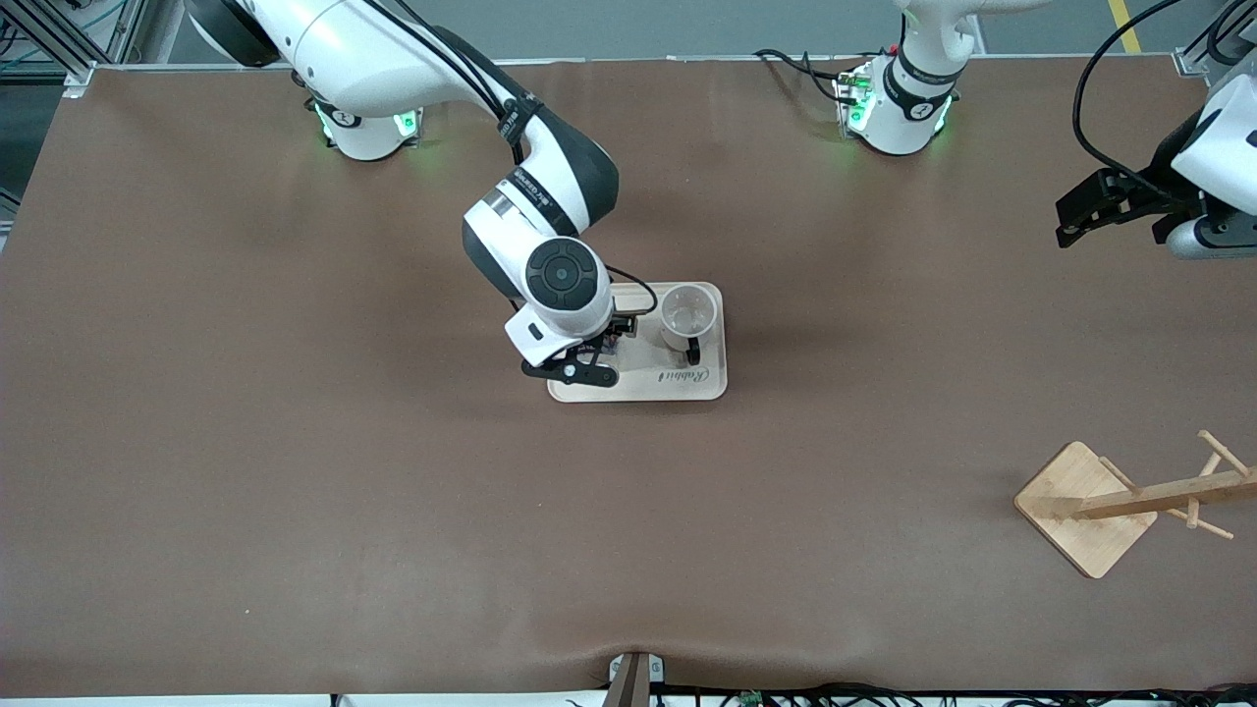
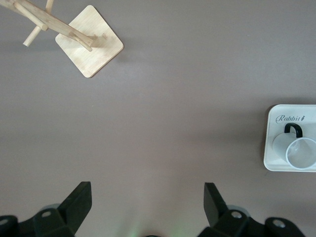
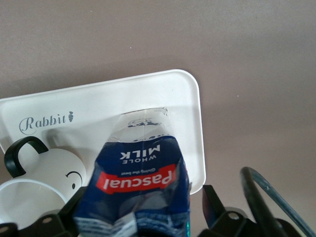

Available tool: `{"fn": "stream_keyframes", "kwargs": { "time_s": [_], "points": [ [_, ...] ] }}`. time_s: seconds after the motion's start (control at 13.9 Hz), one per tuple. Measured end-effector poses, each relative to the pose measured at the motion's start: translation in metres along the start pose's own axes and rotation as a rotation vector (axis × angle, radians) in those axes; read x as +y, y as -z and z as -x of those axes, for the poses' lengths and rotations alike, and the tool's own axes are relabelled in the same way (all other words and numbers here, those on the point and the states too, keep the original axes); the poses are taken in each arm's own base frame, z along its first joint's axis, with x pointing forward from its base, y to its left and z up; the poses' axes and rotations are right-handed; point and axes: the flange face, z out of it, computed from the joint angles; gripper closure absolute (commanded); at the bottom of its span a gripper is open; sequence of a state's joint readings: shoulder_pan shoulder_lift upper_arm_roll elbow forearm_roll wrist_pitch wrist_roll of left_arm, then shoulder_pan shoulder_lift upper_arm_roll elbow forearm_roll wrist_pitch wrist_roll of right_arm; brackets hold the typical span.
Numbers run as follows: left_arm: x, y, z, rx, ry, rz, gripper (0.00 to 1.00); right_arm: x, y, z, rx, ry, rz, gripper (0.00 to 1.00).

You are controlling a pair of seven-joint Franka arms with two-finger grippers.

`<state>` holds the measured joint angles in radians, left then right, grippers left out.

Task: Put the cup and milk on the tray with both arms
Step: 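Lower the milk carton onto the tray beside the mug with the right gripper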

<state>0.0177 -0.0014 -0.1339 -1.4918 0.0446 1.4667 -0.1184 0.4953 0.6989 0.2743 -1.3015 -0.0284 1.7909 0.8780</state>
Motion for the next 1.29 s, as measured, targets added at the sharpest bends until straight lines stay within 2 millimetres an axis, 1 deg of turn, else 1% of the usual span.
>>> {"fn": "stream_keyframes", "kwargs": {
  "time_s": [0.29,0.72,1.15,1.29],
  "points": [
    [0.000,0.000,0.000,0.000,0.000,0.000,0.00,0.000,-0.001,0.000,0.000,0.000,0.000,0.00],
    [0.001,0.000,0.001,0.000,-0.002,0.000,0.00,-0.003,0.005,0.001,0.007,0.003,-0.012,0.00],
    [0.001,0.000,0.001,0.000,-0.002,0.000,0.00,-0.005,0.022,0.003,0.024,0.008,-0.032,0.00],
    [0.001,0.000,0.001,-0.002,-0.002,-0.001,0.00,-0.003,0.033,0.002,0.031,0.005,-0.038,0.00]
  ]
}}
